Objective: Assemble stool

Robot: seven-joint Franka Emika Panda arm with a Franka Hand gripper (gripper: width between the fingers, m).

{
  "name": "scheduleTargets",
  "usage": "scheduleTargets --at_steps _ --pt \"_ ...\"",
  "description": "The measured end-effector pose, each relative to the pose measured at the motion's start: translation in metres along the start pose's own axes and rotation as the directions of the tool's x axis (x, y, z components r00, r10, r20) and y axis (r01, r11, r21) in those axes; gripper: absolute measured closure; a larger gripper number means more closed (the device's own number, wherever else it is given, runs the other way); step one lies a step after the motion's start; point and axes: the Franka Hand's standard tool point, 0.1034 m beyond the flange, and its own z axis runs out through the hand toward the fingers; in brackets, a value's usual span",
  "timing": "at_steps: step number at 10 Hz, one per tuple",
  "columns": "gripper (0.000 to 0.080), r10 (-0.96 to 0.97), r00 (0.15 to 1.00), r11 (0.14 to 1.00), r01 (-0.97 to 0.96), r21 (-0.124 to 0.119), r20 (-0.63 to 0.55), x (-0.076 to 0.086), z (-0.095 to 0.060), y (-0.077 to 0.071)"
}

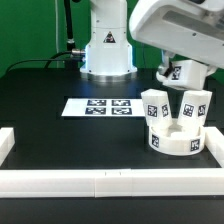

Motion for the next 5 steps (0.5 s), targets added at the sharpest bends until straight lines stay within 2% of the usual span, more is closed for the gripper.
scheduleTargets --at_steps 3,4,5 --pt "0.0475 0.007 0.979 0.998 0.006 0.062 -0.204 0.009 -0.005 -0.011" --pt "0.0475 0.139 0.961 0.986 -0.113 0.121 -0.238 0.005 -0.008 -0.019" --pt "0.0475 0.156 0.933 0.981 -0.109 0.161 -0.323 0.011 -0.014 -0.024"
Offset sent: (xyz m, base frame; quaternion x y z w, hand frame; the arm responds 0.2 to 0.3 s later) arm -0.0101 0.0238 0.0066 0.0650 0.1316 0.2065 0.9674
